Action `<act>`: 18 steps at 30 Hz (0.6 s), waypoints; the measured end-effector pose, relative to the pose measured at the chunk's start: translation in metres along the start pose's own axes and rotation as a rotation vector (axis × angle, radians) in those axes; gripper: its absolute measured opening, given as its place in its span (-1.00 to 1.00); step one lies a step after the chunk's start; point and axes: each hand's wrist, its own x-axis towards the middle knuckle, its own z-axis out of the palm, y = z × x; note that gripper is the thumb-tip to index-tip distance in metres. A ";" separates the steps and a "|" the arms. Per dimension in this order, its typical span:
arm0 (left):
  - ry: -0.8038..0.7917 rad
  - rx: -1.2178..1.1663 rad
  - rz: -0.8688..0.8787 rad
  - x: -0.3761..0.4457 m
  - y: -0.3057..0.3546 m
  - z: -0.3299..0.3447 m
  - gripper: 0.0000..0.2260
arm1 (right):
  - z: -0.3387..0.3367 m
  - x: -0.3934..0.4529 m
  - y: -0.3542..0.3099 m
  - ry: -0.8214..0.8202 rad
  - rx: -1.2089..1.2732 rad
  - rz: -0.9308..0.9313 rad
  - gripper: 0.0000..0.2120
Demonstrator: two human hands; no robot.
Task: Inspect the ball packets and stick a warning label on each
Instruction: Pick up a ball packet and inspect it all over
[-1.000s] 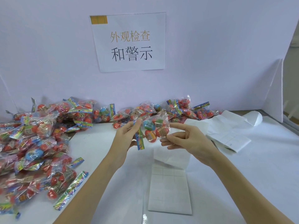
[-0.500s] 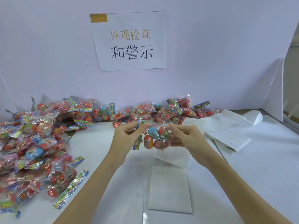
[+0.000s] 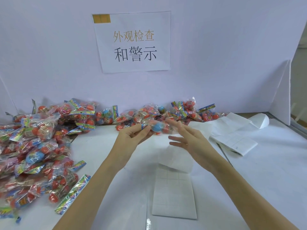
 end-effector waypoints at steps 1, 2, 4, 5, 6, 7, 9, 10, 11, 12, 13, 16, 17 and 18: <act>-0.044 -0.006 0.013 -0.001 0.000 -0.001 -0.77 | 0.000 0.002 0.001 0.006 0.142 0.043 -0.59; -0.085 0.008 0.027 -0.002 0.000 -0.001 -0.78 | -0.001 0.003 0.001 0.015 0.255 0.070 -0.55; -0.148 0.098 0.049 -0.003 -0.001 -0.003 -0.75 | -0.002 0.003 0.002 0.021 0.342 0.109 -0.50; -0.180 0.116 0.045 -0.003 -0.001 -0.004 -0.73 | -0.004 0.004 0.002 0.022 0.352 0.117 -0.51; -0.218 0.089 0.026 -0.003 0.000 -0.006 -0.71 | -0.005 0.004 0.002 0.021 0.346 0.115 -0.55; -0.260 0.026 -0.001 -0.004 0.002 -0.007 -0.69 | -0.006 0.003 0.002 0.018 0.321 0.106 -0.61; -0.312 -0.122 -0.059 -0.004 0.008 -0.007 -0.65 | -0.007 0.002 0.001 0.018 0.239 0.086 -0.70; -0.286 -0.145 -0.075 -0.005 0.009 -0.005 -0.65 | -0.006 0.002 0.001 0.026 0.192 0.078 -0.72; -0.211 -0.086 -0.066 -0.005 0.008 -0.002 -0.68 | -0.005 0.001 0.002 0.032 0.150 0.069 -0.72; -0.109 0.028 -0.037 -0.004 0.006 0.002 -0.71 | -0.004 0.000 0.002 0.028 0.108 0.060 -0.72; -0.011 0.133 -0.004 -0.004 0.002 0.005 -0.70 | -0.002 0.000 0.002 0.016 0.065 0.058 -0.73; 0.142 0.200 -0.014 -0.002 -0.005 0.006 -0.75 | 0.003 -0.001 0.001 0.006 0.019 0.101 -0.79; 0.151 0.220 -0.033 -0.001 -0.005 0.005 -0.83 | 0.004 -0.002 0.000 0.019 0.017 0.115 -0.78; 0.155 0.252 -0.053 -0.001 -0.005 0.003 -0.89 | 0.005 -0.002 -0.001 0.045 -0.006 0.118 -0.75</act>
